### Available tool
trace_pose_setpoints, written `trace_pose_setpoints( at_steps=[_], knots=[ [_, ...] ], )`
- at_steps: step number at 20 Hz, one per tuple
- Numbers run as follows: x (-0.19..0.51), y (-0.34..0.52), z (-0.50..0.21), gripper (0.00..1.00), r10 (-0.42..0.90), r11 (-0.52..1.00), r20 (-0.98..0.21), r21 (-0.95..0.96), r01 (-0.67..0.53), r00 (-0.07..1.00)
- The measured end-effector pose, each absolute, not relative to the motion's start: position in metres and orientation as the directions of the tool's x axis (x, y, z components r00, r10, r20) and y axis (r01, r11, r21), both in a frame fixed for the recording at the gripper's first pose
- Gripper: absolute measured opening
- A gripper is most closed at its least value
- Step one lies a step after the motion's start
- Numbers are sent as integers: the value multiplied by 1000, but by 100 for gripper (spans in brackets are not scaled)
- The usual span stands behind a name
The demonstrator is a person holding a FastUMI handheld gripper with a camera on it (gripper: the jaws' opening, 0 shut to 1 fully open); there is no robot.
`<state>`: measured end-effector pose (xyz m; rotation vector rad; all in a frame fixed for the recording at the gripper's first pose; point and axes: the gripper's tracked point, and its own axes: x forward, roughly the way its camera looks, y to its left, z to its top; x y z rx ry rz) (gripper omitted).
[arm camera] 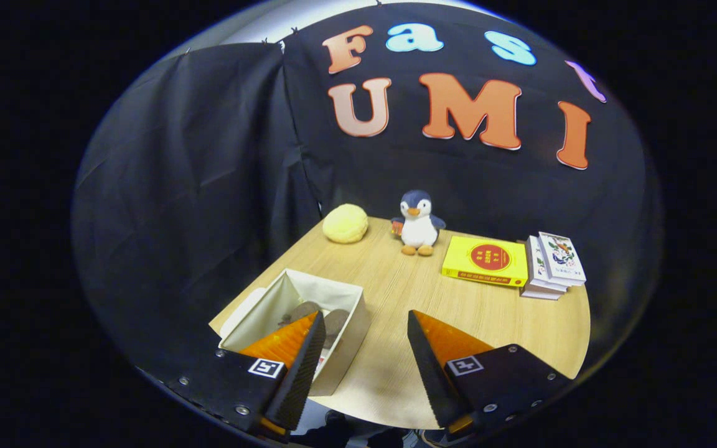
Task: Open the storage box then place both shoes into the box .Put the left shoe in first, then the right shoe, with the right side of both shoes facing outward in a uniform manner.
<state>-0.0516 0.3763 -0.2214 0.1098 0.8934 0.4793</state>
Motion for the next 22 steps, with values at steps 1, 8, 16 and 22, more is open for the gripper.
trace_pose_setpoints(
  at_steps=[1,8,16,22],
  knots=[
    [-43,359,-212,85,431,899,-701,278,-339,569],
    [2,252,-155,95,303,951,-506,213,-223,808],
    [19,174,-118,96,189,978,-292,137,-155,938],
    [17,171,-88,96,193,980,-110,74,-186,975]
  ],
)
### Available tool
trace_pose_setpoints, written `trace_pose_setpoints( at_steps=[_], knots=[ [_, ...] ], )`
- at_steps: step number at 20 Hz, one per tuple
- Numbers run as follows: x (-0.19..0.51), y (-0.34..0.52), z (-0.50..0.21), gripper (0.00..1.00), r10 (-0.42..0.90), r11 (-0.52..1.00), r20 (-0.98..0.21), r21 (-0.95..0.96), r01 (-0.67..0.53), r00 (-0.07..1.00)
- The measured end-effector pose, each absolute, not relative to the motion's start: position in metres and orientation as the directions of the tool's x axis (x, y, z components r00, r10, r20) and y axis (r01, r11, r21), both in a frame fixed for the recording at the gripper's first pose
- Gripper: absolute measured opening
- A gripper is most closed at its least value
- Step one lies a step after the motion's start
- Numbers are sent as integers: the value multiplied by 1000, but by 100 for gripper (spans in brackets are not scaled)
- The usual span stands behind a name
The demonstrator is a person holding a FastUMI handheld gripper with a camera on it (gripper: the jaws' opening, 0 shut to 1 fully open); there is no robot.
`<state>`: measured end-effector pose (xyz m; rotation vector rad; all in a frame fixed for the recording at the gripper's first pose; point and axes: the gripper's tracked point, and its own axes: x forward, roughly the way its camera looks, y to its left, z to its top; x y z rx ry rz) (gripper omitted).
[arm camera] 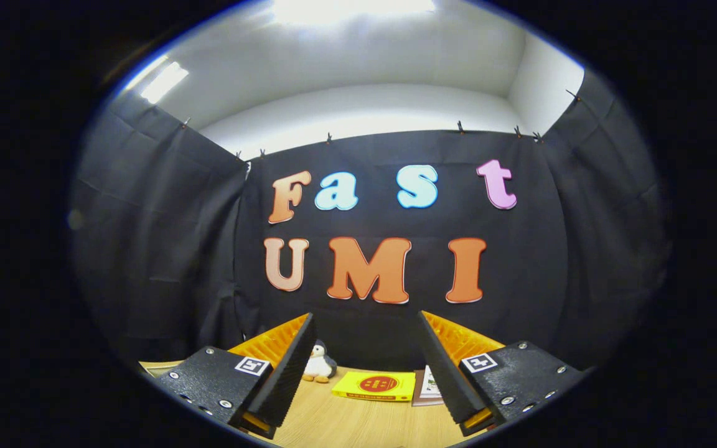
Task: Open the storage box then place both shoes into the box .Put the left shoe in first, then the right shoe, with the right side of both shoes facing outward in a uniform manner.
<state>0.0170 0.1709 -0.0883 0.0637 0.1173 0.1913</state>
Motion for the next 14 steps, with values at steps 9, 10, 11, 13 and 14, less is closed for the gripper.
trace_pose_setpoints(
  at_steps=[9,10,11,13,14],
  knots=[
    [6,157,-89,98,157,986,-88,66,-152,984],
    [7,155,-89,98,152,987,-85,62,-147,985],
    [6,155,-90,98,152,987,-85,60,-148,985],
    [6,157,-92,98,154,987,-92,57,-150,984],
    [6,157,-93,98,156,987,-92,55,-151,983]
  ],
)
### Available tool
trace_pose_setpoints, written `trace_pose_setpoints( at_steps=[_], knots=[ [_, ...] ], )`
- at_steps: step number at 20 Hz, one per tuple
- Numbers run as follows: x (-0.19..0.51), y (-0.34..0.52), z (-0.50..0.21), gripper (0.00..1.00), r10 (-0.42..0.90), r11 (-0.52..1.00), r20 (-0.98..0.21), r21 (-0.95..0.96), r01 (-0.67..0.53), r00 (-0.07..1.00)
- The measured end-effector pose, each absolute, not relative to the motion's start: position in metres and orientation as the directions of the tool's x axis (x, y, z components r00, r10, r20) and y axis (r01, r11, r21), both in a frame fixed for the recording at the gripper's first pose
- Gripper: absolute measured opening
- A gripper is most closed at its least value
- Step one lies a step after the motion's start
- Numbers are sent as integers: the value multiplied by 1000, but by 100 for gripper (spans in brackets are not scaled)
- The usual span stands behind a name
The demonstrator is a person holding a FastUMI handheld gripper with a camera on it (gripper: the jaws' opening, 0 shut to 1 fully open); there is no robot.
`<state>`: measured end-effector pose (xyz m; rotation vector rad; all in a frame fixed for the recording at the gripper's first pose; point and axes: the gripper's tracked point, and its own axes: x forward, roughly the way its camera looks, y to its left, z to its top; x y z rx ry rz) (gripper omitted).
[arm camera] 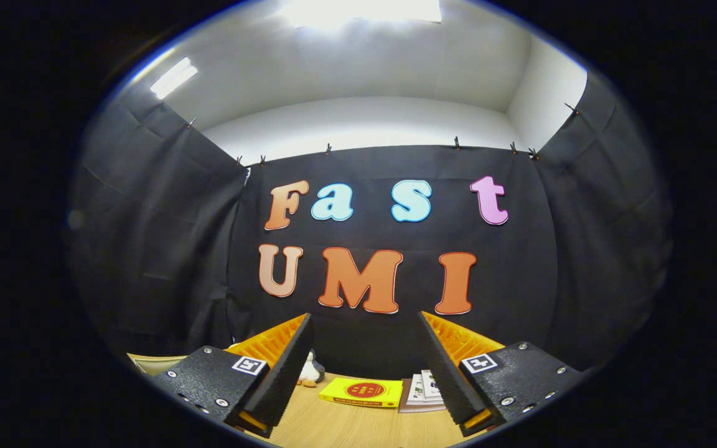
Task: Open the storage box then place both shoes into the box .Put the left shoe in first, then the right shoe, with the right side of both shoes facing outward in a uniform manner.
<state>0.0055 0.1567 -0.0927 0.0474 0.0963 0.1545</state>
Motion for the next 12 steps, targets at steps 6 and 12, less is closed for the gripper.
trace_pose_setpoints(
  at_steps=[6,12],
  knots=[
    [0,153,-98,98,148,988,-103,56,-143,984],
    [-6,146,-105,99,135,989,-109,70,-128,985]
  ],
)
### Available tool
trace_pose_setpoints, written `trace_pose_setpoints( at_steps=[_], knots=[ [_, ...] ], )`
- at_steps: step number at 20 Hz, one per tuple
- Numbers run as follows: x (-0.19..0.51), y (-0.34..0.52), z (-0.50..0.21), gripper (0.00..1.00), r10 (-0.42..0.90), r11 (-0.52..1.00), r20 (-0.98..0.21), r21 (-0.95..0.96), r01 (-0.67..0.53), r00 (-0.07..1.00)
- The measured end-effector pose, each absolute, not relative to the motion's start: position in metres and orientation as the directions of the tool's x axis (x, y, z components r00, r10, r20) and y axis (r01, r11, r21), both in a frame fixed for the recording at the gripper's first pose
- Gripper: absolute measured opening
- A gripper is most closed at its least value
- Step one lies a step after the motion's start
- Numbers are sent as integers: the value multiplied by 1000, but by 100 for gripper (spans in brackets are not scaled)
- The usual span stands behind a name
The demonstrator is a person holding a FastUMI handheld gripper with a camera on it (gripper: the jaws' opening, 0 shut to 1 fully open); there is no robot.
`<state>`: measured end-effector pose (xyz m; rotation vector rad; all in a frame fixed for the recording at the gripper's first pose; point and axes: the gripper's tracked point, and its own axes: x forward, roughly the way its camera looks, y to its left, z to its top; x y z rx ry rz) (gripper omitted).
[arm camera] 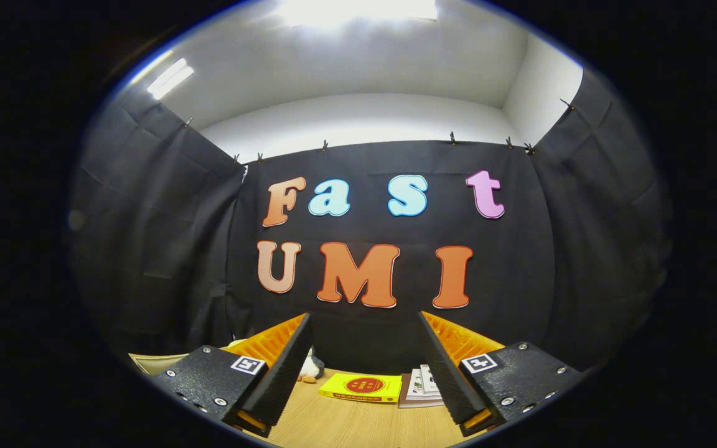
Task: Open the storage box then place both shoes into the box .Put the left shoe in first, then the right shoe, with the right side of both shoes facing outward in a uniform manner.
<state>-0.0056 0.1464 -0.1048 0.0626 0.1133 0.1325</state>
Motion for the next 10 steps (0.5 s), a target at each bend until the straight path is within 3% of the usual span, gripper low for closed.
trace_pose_setpoints(
  at_steps=[10],
  knots=[
    [-8,121,-124,99,101,992,-142,84,-90,985]
  ],
)
